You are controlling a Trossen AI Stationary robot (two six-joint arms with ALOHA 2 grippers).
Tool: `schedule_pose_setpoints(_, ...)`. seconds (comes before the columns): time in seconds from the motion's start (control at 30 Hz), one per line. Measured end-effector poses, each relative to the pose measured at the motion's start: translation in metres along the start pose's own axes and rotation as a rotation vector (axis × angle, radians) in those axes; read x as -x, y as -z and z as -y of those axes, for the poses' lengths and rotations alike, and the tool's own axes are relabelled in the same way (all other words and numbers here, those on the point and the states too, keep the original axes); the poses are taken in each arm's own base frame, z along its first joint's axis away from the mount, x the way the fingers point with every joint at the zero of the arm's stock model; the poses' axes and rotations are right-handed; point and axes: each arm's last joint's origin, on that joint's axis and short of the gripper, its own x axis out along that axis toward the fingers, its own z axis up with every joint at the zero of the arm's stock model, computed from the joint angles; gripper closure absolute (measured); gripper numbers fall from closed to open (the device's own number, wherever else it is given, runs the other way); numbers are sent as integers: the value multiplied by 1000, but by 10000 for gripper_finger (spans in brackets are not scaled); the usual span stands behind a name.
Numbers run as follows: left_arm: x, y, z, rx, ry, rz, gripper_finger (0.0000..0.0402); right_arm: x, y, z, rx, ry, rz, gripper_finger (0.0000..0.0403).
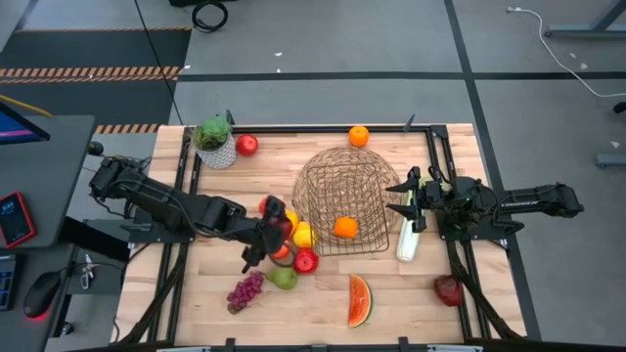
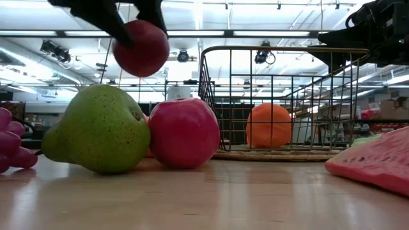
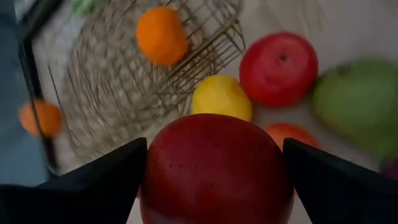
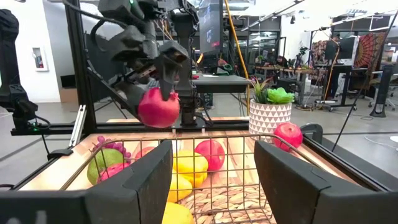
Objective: Build produce basket
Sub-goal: Put the pomegranate into the wire basket
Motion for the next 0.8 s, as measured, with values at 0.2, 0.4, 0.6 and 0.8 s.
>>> schedule_pose_setpoints(0.2, -1, 0, -5, -350, -77, -29, 31, 0, 0, 0, 0, 0, 0, 172)
schedule_pose_setpoints(0.4, -3, 1, -12, -691, -101, -52, 31, 0, 0, 0, 0, 0, 0, 172)
schedule_pose_setpoints(0.6, -6, 3, -20, -971, -110, -80, 31, 0, 0, 0, 0, 0, 0, 172)
schedule_pose_setpoints(0.8, -7, 4, -26, -1194, -124, -97, 31, 0, 0, 0, 0, 0, 0, 172)
